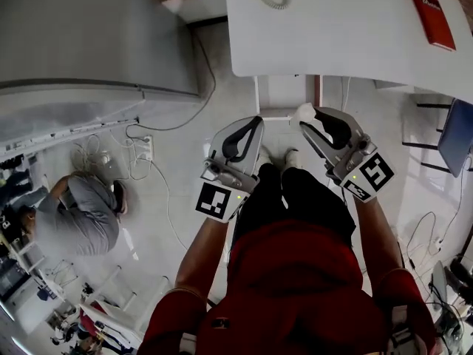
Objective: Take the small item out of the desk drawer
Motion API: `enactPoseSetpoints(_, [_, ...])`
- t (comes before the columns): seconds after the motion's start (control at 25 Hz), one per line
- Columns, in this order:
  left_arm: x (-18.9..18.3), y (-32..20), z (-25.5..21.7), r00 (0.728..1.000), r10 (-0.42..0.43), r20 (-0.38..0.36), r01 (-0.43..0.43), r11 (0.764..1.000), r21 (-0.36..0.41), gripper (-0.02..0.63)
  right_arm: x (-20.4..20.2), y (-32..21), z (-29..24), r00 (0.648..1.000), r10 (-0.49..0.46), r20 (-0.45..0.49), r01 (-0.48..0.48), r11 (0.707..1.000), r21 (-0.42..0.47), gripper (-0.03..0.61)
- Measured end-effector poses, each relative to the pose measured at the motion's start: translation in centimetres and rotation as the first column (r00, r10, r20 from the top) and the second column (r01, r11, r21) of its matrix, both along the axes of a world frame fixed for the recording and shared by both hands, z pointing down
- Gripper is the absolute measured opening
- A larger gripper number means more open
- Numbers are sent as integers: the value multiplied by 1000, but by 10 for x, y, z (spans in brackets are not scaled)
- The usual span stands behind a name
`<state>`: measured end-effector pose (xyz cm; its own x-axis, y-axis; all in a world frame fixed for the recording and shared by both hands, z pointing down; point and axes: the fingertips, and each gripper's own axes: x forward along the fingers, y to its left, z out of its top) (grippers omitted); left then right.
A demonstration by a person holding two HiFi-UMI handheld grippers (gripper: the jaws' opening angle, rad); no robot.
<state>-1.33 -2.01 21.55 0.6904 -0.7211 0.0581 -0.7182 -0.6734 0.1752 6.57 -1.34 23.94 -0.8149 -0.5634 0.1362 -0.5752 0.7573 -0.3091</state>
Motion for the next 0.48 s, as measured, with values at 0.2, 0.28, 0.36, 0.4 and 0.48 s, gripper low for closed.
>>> enactPoseSetpoints(0.2, [18,24,-59,998,60,9,-60,995,82,0,7,27,-67,991,6,135,-17,997,75,129])
enactPoseSetpoints(0.28, [22,33,-75,998,63,16,-65,992,110,0,15,33,-88,989,16,148,-34,992,119,129])
enactPoseSetpoints(0.36, [21,36,-89,999,49,21,-52,990,133,0,23,34,-107,986,34,160,-60,986,158,129])
enactPoseSetpoints(0.4, [19,36,-94,999,43,26,-46,989,144,0,27,33,-116,985,42,165,-71,982,178,129])
enactPoseSetpoints(0.48, [17,35,-103,999,36,29,-40,986,160,0,33,33,-134,985,50,167,-86,973,214,129])
